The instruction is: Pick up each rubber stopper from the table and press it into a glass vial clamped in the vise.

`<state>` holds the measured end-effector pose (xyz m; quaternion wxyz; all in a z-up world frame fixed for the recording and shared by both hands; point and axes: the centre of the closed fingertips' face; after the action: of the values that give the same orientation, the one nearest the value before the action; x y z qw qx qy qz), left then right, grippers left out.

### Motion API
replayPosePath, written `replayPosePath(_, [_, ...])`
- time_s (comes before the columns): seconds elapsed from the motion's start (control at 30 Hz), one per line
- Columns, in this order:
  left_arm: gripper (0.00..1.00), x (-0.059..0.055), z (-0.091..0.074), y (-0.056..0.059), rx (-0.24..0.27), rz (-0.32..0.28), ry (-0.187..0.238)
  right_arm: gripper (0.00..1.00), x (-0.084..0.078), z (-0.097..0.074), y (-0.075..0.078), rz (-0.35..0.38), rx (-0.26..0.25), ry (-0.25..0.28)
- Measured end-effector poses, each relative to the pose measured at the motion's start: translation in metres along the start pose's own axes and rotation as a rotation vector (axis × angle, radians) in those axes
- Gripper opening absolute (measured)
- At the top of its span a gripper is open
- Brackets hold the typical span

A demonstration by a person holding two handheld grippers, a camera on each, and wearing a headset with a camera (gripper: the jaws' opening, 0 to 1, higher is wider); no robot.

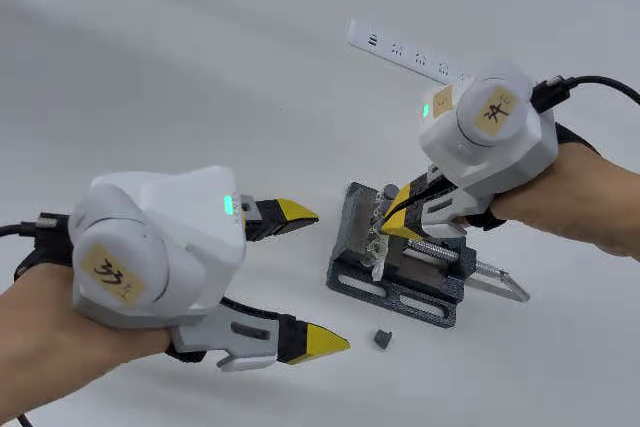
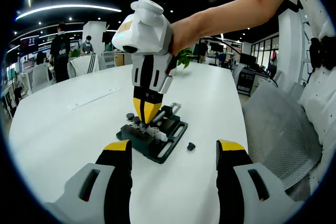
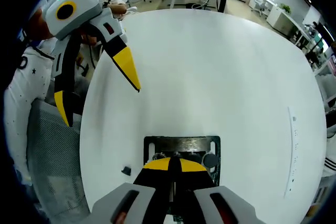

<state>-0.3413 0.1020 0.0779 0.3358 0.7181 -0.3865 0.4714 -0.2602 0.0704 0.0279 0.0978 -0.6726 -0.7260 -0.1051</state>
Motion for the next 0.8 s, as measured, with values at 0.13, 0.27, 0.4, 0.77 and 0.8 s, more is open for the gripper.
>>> replayPosePath(0.13, [0.63, 0.0002, 0.0, -0.0001, 0.001, 0.0, 0.0, 0.0, -0.0004, 0.0001, -0.0004, -0.01, -0.004, -0.01])
replayPosePath(0.27, [0.63, 0.0007, 0.0003, 0.0003, 0.001, 0.0, 0.0, 0.0, -0.0001, 0.0001, -0.001, -0.013, -0.002, -0.023])
replayPosePath(0.4, [0.63, 0.0014, 0.0006, 0.0004, 0.002, 0.001, 0.001, 0.0, 0.0, 0.0003, -0.0011, -0.01, 0.006, -0.035])
replayPosePath(0.77, [0.63, 0.0032, 0.0014, 0.0004, 0.002, 0.003, 0.005, 0.0, -0.0005, 0.0017, -0.0002, -0.007, 0.013, -0.052])
replayPosePath(0.8, [0.63, 0.0033, 0.0016, 0.0007, 0.001, 0.002, 0.004, 0.0, 0.0014, 0.0038, -0.0006, -0.013, 0.008, -0.044])
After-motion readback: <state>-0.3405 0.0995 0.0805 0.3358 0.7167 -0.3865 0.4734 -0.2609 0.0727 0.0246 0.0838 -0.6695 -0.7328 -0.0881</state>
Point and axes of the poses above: the centre of the closed fingertips' face, and the gripper's own axes: z roughly forward along the fingers, y roughly to its right, x roughly out of its top, and after that the axes turned 4 degrees about -x, right-handed
